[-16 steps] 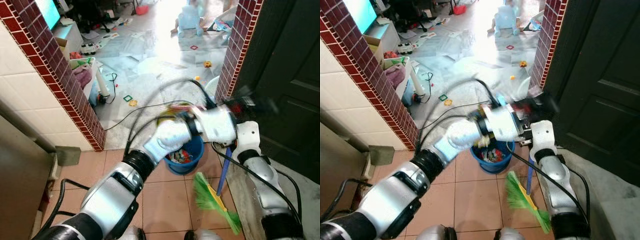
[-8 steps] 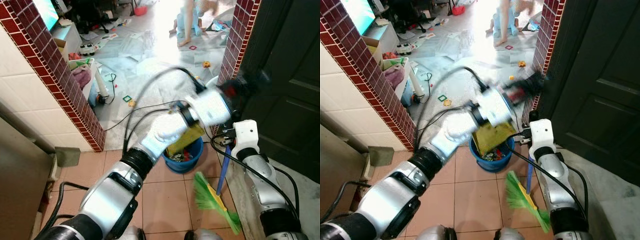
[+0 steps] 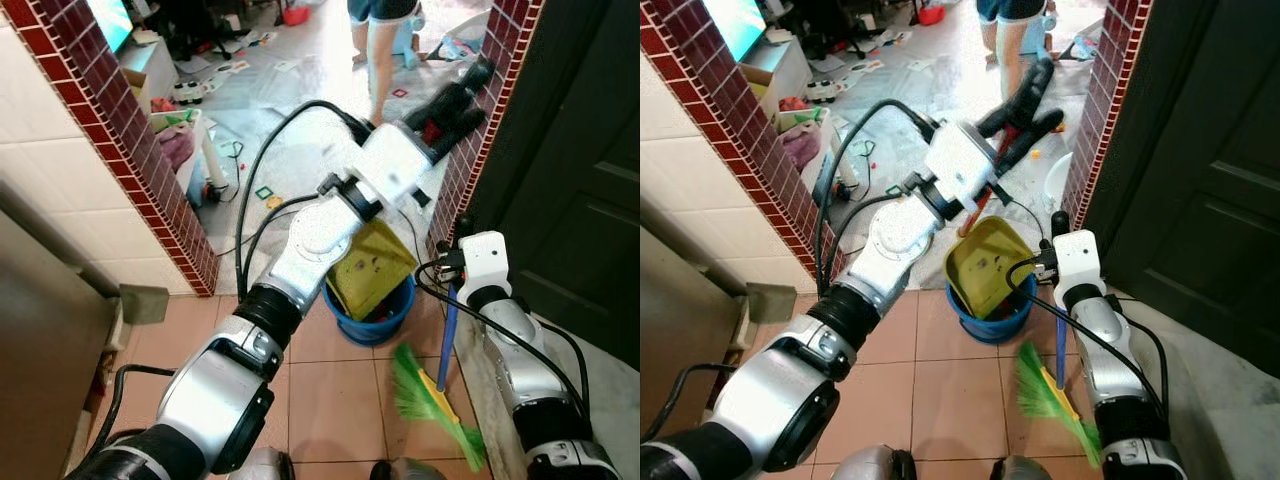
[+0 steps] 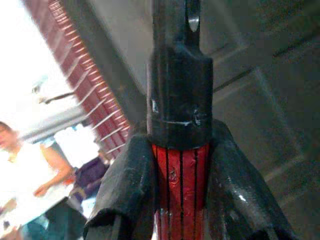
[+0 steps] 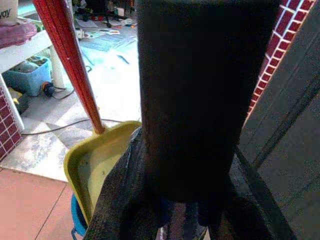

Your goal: Sweep floor

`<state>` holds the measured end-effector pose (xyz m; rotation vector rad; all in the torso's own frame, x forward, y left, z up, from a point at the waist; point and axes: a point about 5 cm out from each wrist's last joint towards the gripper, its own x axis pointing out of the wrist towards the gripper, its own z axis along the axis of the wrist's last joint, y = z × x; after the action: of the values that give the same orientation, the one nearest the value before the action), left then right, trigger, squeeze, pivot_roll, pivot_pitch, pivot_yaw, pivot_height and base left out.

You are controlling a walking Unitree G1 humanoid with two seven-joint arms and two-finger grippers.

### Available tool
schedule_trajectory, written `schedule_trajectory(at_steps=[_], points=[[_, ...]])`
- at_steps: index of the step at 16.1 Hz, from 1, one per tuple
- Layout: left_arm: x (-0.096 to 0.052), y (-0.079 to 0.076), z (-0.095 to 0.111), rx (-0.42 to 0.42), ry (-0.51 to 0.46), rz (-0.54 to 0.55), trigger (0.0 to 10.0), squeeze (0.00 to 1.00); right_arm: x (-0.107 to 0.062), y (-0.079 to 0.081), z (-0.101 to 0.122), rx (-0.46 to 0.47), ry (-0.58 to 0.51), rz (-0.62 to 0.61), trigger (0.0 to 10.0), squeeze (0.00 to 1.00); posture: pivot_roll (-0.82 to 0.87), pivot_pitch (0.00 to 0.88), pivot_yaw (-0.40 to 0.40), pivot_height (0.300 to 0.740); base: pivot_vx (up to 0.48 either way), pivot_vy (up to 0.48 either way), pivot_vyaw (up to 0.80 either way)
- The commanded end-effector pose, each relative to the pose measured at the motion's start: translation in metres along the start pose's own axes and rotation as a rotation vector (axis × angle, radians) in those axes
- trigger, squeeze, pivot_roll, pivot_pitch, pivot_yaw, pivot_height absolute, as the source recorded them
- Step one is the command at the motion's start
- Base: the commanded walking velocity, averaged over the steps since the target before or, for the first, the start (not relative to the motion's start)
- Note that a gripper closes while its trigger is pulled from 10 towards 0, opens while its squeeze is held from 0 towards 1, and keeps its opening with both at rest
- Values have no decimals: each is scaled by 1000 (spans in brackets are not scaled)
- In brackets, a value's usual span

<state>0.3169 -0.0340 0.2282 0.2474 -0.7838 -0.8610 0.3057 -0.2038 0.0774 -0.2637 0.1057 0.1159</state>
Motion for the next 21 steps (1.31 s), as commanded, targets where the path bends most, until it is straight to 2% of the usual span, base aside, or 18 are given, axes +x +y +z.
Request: schedule_trajectory(at_steps=[1, 2, 3, 4, 5, 6, 8, 11, 13, 14, 17, 21], points=[[7, 0, 16, 14, -83, -30, 10000, 0, -5, 8, -20, 10, 93, 32, 10000, 0, -182, 0, 54, 740, 0, 0, 0], [7, -7, 12, -101, -52, -38, 10000, 0, -6, 9, -21, 8, 94, 35, 10000, 0, -182, 0, 55, 740, 0, 0, 0], [6, -5, 15, -23, -66, -30, 10000, 0, -6, 10, -23, 7, 96, 35, 10000, 0, -183, 0, 58, 740, 0, 0, 0], [6, -3, 14, -43, -56, -11, 10000, 0, -6, 10, -23, 7, 97, 34, 10000, 0, -184, 0, 59, 740, 0, 0, 0], [10, 12, 16, -64, -57, 68, 10000, 0, -7, 8, -24, 6, 97, 31, 10000, 0, -184, 0, 61, 740, 0, 0, 0], [11, 16, 18, -56, -64, 81, 10000, 0, -7, 8, -24, 6, 97, 30, 10000, 0, -184, 0, 60, 740, 0, 0, 0], [16, 51, 32, -32, -107, 213, 10000, 0, -7, 7, -25, 4, 100, 26, 10000, 0, -180, 0, 59, 740, 0, 0, 0], [16, 101, 57, 77, -181, 372, 10000, 0, -6, 8, -26, 4, 100, 30, 10000, 0, -171, 0, 52, 740, 0, 0, 0], [11, 126, 69, 118, -205, 452, 10000, 0, -6, 9, -27, 5, 101, 34, 10000, 0, -166, 0, 50, 740, 0, 0, 0], [8, 133, 72, 130, -205, 475, 10000, 0, -6, 10, -27, 5, 101, 35, 10000, 0, -165, 0, 49, 740, 0, 0, 0], [-7, 139, 63, 125, -161, 525, 10000, 0, -7, 10, -29, 3, 108, 40, 10000, 0, -160, 0, 43, 740, 0, 0, 0], [-15, 125, 49, 68, -110, 542, 10000, 0, -6, 10, -29, 2, 107, 44, 10000, 0, -156, 0, 41, 740, 0, 0, 0]])
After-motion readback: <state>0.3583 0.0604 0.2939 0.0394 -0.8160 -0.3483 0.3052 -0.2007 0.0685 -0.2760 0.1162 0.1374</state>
